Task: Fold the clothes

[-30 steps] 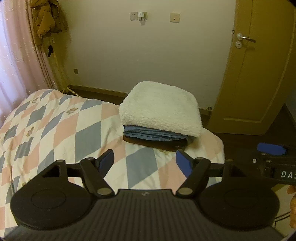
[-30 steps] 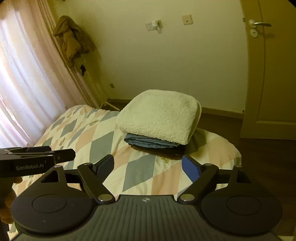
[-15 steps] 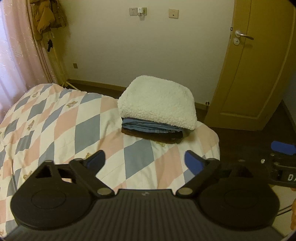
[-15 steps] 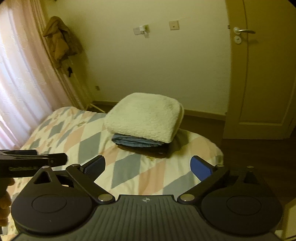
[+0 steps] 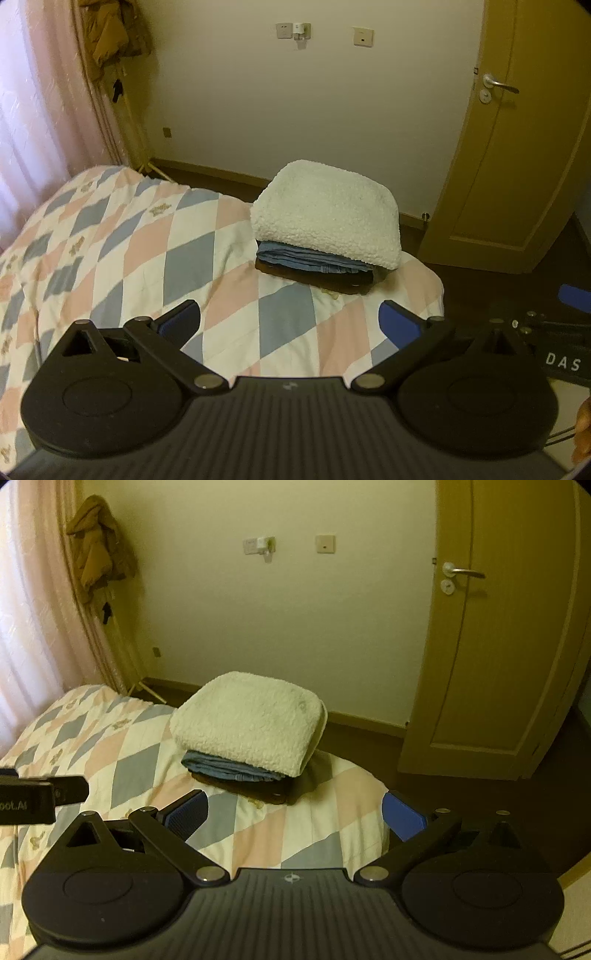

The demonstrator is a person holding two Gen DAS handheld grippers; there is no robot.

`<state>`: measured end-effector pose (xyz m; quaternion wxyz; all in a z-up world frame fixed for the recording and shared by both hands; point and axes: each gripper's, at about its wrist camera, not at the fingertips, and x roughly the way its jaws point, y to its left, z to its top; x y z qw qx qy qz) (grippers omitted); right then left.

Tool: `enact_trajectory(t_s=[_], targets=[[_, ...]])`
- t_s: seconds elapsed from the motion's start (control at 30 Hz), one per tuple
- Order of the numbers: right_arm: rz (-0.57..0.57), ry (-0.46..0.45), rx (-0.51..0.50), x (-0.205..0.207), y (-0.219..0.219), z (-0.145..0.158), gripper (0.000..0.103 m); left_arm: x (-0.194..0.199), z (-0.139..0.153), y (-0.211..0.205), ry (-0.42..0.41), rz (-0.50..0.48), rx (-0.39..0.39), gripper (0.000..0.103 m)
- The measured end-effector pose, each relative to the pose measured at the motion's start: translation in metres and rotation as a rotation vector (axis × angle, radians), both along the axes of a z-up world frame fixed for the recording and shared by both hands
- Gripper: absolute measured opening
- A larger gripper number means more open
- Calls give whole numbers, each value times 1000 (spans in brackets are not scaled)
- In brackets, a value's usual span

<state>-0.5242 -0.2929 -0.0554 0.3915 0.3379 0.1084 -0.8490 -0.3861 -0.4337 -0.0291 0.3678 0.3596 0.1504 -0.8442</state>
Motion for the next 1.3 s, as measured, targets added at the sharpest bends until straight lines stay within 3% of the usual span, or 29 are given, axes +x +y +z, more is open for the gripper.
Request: enact_trajectory(t_s=[0.17,0.4,0.53,0.73,1.3], targets=[[-40,-44,-51,-2,2,6,103,8,9,5,17,25,-46,102],[-58,-105,-80,-1,4,16,103,21,14,6,62,45,-29,102],[-42,-140,-77,0,1,18,103,23,10,5,40,28,14,102],[-24,-136,-18,9,-12,10,103,22,-5,6,-18,38,-21,102],[2,-174,56,4,-42,-14,103,10,-32,-17,-81,72,7,102]])
